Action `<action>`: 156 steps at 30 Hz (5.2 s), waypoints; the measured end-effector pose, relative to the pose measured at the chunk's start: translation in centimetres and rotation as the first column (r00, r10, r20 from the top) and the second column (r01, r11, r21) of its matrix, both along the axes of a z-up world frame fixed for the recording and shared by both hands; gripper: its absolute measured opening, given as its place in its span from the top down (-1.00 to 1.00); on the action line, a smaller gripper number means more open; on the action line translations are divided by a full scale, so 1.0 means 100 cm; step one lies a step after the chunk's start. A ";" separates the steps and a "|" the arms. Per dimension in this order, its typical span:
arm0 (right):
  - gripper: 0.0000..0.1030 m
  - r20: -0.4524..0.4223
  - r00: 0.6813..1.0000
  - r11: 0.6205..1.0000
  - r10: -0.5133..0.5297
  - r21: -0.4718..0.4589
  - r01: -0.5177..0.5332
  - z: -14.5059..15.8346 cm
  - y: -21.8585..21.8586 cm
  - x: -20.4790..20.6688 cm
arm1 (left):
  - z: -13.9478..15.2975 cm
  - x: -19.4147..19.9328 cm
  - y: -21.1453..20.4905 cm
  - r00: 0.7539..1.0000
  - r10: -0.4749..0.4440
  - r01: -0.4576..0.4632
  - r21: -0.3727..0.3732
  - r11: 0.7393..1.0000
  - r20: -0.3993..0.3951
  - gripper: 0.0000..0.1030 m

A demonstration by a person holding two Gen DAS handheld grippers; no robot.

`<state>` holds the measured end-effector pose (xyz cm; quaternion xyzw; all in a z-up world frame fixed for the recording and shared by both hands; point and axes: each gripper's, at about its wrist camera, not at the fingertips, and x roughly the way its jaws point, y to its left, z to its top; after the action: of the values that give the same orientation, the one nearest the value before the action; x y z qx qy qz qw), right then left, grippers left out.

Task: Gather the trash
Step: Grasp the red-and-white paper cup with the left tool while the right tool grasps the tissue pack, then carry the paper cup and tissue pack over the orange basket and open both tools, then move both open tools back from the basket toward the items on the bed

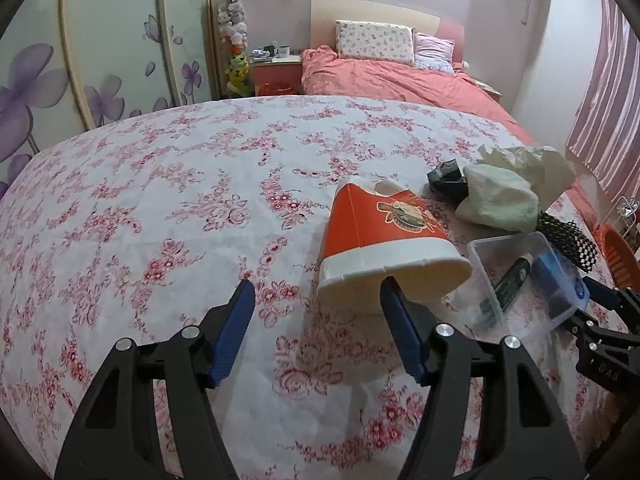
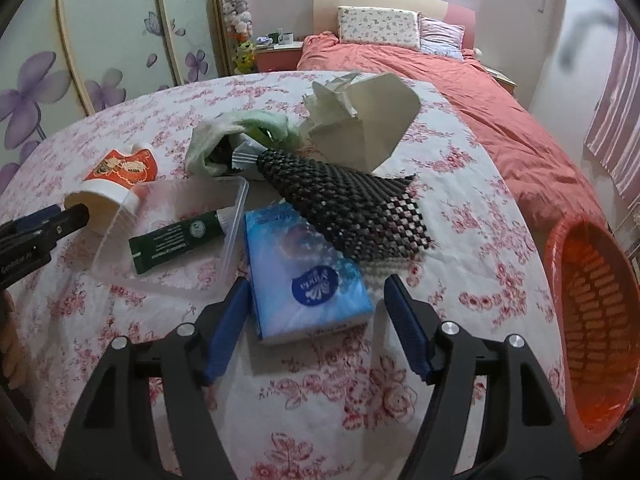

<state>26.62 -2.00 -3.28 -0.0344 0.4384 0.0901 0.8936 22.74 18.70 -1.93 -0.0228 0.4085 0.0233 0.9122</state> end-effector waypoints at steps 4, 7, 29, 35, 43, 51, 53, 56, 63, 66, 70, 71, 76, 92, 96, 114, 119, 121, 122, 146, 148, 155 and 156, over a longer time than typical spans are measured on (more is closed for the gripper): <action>-0.19 0.002 1.000 1.000 0.010 0.003 -0.010 0.001 0.001 0.004 | -0.003 0.007 -0.004 1.000 -0.007 0.007 0.008 1.000 -0.016 0.00; -0.10 0.008 1.000 1.000 0.014 -0.003 -0.014 0.001 0.001 0.003 | -0.004 0.012 -0.005 1.000 -0.005 0.005 0.001 1.000 -0.021 0.15; 0.03 0.061 0.998 0.997 0.029 0.075 -0.034 0.021 -0.023 -0.043 | 0.017 -0.012 0.013 0.997 0.025 -0.022 -0.039 0.999 0.073 0.87; 0.04 0.104 0.994 0.992 0.040 0.113 -0.051 0.041 -0.025 -0.058 | 0.029 -0.021 0.012 0.994 0.010 -0.007 -0.033 0.999 0.112 0.87; 0.04 0.179 0.983 0.988 0.051 0.137 -0.076 0.067 -0.026 -0.079 | 0.045 -0.030 0.007 0.990 0.004 0.001 -0.038 0.999 0.142 0.87; 0.04 0.265 0.964 0.989 -0.007 0.146 -0.033 0.090 -0.045 -0.096 | 0.065 -0.042 -0.016 0.980 -0.050 0.057 -0.034 0.998 0.191 0.87; 0.04 0.285 0.958 0.990 -0.033 0.144 -0.008 0.095 -0.052 -0.100 | 0.071 -0.045 -0.026 0.977 -0.070 0.078 -0.033 0.996 0.202 0.87; 0.04 0.329 0.940 0.990 -0.091 0.133 0.049 0.103 -0.067 -0.106 | 0.078 -0.048 -0.039 0.973 -0.094 0.105 -0.043 0.993 0.213 0.87; 0.04 0.415 0.878 0.971 -0.238 0.107 0.212 0.121 -0.106 -0.121 | 0.095 -0.051 -0.088 0.949 -0.191 0.210 -0.052 0.976 0.249 0.87; 0.03 0.436 0.845 0.950 -0.311 0.112 0.292 0.127 -0.132 -0.127 | 0.101 -0.052 -0.114 0.934 -0.243 0.267 -0.061 0.962 0.262 0.87; 0.03 0.448 0.800 0.915 -0.399 0.131 0.383 0.130 -0.169 -0.132 | 0.106 -0.054 -0.152 0.908 -0.310 0.343 -0.073 0.937 0.283 0.87; 0.04 0.448 0.792 0.907 -0.414 0.136 0.398 0.130 -0.176 -0.133 | 0.108 -0.055 -0.166 0.897 -0.333 0.369 -0.077 0.926 0.290 0.87; 0.03 0.446 0.748 0.866 -0.491 0.156 0.476 0.128 -0.215 -0.139 | 0.107 -0.055 -0.210 0.864 -0.407 0.452 -0.102 0.886 0.296 0.87; 0.03 0.406 0.701 0.805 -0.586 0.198 0.559 0.105 -0.274 -0.143 | 0.082 -0.047 -0.294 0.803 -0.543 0.582 -0.127 0.803 0.246 0.87; 0.03 0.397 0.697 0.798 -0.598 0.211 0.564 0.100 -0.284 -0.141 | 0.079 -0.046 -0.305 0.797 -0.556 0.593 -0.130 0.795 0.235 0.87; 0.03 0.376 0.689 0.784 -0.620 0.269 0.559 0.089 -0.309 -0.130 | 0.059 -0.034 -0.353 0.766 -0.619 0.641 -0.132 0.756 0.175 0.87; 0.03 0.364 0.688 0.778 -0.628 0.293 0.555 0.086 -0.316 -0.126 | 0.052 -0.031 -0.364 0.764 -0.626 0.644 -0.121 0.756 0.158 0.87; 0.02 0.359 0.690 0.778 -0.629 0.305 0.550 0.084 -0.319 -0.123 | 0.047 -0.028 -0.368 0.766 -0.627 0.642 -0.125 0.756 0.142 0.87; 0.02 0.355 0.693 0.778 -0.628 0.310 0.547 0.083 -0.320 -0.121 | 0.045 -0.027 -0.370 0.768 -0.626 0.640 -0.126 0.758 0.135 0.87; -0.01 0.289 0.749 0.802 -0.596 0.263 0.537 0.061 -0.310 -0.109 | 0.021 -0.016 -0.315 0.865 -0.501 0.502 -0.047 0.863 0.039 0.13; 0.00 0.290 0.755 0.808 -0.588 0.260 0.529 0.062 -0.306 -0.109 | 0.021 -0.016 -0.311 0.870 -0.492 0.494 -0.045 0.868 0.040 0.12; 0.03 0.299 0.777 0.832 -0.553 0.235 0.502 0.066 -0.292 -0.110 | 0.024 -0.021 -0.288 0.886 -0.461 0.463 -0.033 0.886 0.056 0.12; 0.03 0.300 0.782 0.837 -0.546 0.231 0.496 0.066 -0.288 -0.109 | 0.025 -0.021 -0.283 0.888 -0.456 0.458 -0.033 0.888 0.060 0.12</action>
<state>15.68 -30.79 3.33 0.1351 0.2554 -0.1378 0.9474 20.60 -9.56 0.57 0.0524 0.3797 -0.2018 0.9013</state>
